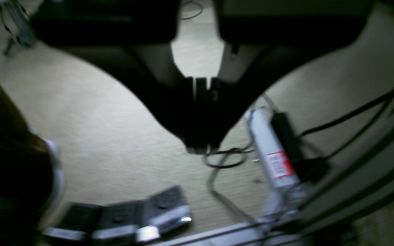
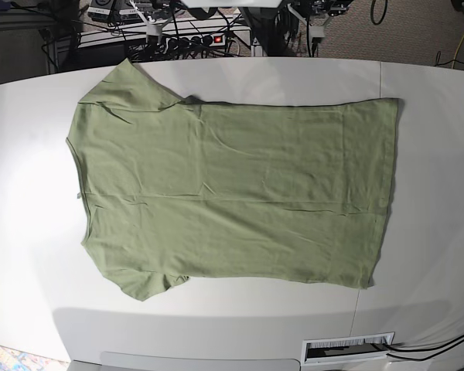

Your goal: Fold the T-shirt properly

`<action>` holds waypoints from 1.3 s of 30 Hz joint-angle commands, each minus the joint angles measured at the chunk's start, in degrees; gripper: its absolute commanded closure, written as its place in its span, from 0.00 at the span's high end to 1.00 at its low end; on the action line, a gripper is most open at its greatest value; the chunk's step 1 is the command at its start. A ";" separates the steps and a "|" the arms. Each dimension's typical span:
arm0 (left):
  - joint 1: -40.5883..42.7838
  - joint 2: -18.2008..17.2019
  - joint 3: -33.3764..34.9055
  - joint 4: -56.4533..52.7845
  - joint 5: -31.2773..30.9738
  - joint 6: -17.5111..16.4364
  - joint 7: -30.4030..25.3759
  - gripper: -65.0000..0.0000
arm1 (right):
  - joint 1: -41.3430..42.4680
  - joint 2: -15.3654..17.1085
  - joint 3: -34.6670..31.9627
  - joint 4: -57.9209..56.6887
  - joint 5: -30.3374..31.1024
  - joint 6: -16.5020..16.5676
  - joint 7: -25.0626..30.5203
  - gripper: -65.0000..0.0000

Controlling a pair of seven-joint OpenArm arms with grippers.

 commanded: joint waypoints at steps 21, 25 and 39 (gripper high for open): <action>1.22 -1.27 0.15 0.90 2.78 -0.61 0.92 0.00 | -1.16 0.37 0.00 0.33 -7.52 0.96 -3.02 0.00; 4.90 -3.28 0.15 5.22 3.26 -0.61 0.92 0.00 | -2.99 1.66 0.00 1.57 -8.61 1.05 -3.13 0.00; 18.53 -9.97 0.15 19.41 0.44 -5.90 1.60 0.00 | -13.42 9.05 0.00 15.58 -8.63 5.92 -5.57 0.00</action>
